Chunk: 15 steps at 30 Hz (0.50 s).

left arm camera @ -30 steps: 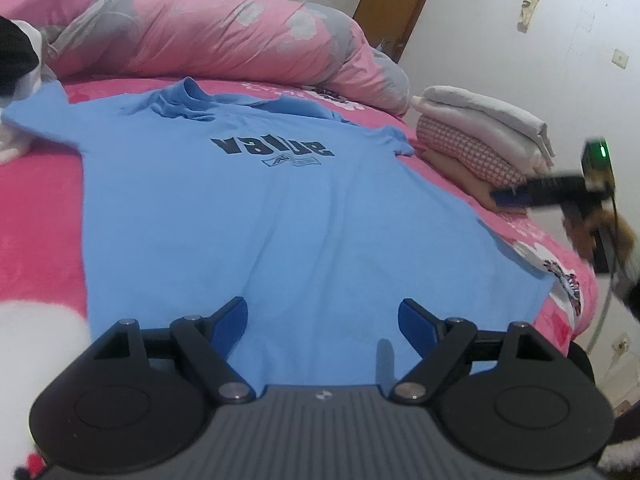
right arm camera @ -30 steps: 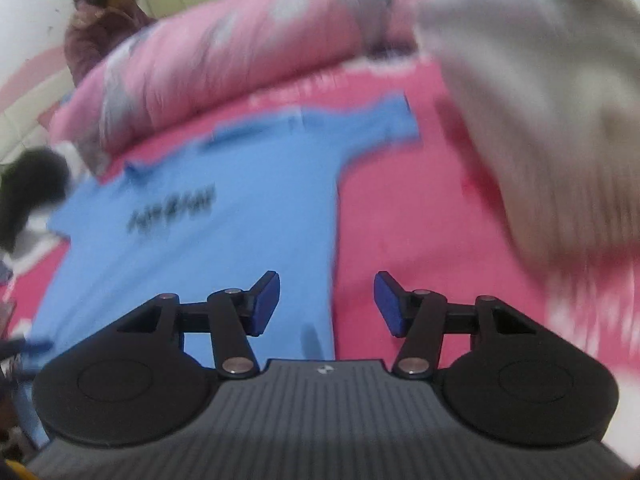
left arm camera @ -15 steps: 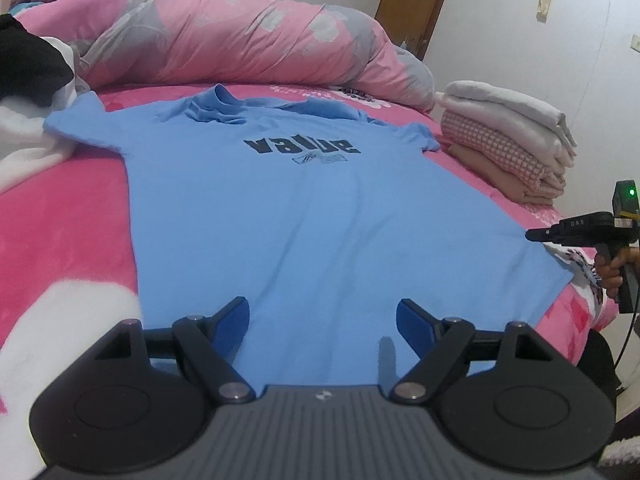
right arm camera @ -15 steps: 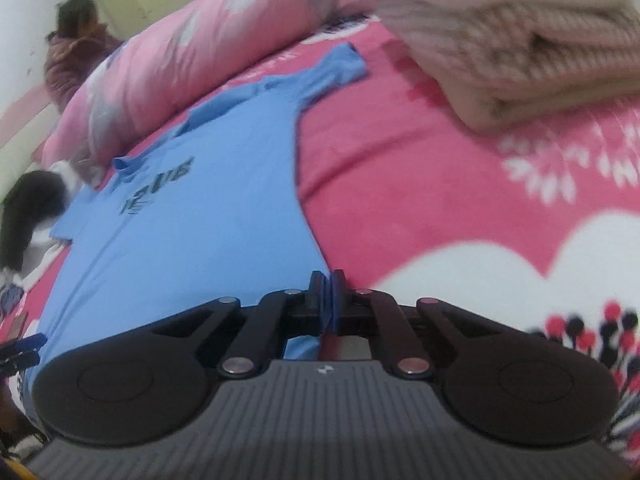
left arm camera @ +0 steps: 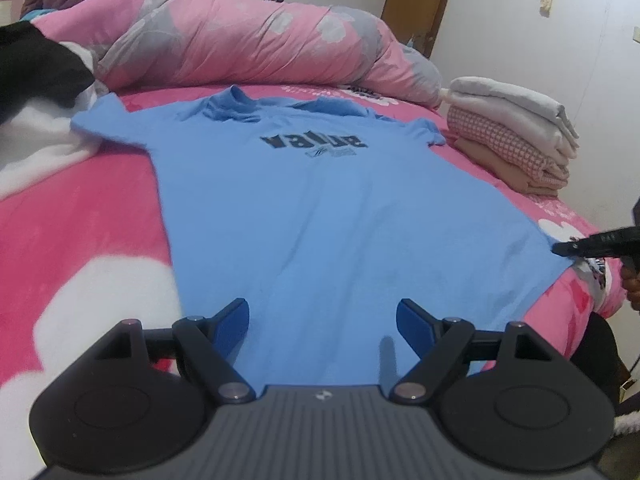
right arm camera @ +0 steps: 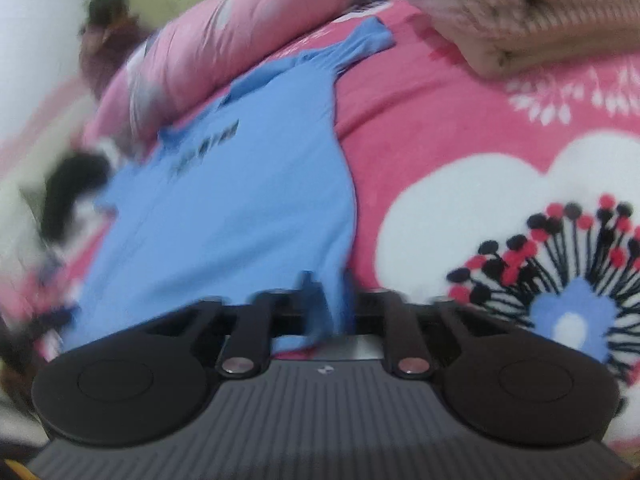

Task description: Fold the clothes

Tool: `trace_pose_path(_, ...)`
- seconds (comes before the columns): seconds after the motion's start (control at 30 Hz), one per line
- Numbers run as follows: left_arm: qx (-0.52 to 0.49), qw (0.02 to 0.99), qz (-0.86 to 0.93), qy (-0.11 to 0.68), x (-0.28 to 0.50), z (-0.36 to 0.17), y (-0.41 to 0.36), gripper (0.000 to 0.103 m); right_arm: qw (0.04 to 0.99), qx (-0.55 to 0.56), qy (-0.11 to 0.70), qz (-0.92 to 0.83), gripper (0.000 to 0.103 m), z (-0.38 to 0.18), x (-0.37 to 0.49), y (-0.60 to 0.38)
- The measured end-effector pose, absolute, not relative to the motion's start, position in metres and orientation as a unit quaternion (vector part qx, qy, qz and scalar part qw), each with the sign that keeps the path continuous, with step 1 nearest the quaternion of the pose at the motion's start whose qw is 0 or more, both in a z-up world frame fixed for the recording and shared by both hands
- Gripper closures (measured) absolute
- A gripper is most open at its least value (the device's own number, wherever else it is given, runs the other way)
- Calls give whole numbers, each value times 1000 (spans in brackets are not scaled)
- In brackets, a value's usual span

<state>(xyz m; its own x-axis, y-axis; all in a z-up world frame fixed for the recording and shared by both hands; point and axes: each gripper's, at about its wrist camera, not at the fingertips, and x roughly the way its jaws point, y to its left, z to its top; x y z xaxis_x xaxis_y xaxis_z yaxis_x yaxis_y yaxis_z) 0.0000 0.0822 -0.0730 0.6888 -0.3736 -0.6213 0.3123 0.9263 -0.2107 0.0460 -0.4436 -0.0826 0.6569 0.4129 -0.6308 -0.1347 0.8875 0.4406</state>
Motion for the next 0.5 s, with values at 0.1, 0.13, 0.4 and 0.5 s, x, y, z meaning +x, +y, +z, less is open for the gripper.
trace_pose_path(0.1, -43, 918, -186, 347, -4, -75, 84, 21, 902, 149, 375, 154, 101, -70, 32, -442)
trace_pose_path(0.13, -42, 918, -185, 347, -5, -76, 84, 21, 906, 137, 373, 148, 101, -68, 28, -443)
trace_pose_path(0.4, -6, 939, -145, 311, -20, -61, 87, 22, 922, 79, 364, 108, 92, -58, 13, -441)
trace_pose_path(0.5, 16, 947, -148, 286, -22, -50, 84, 22, 930, 68, 346, 101, 91, -42, 12, -444)
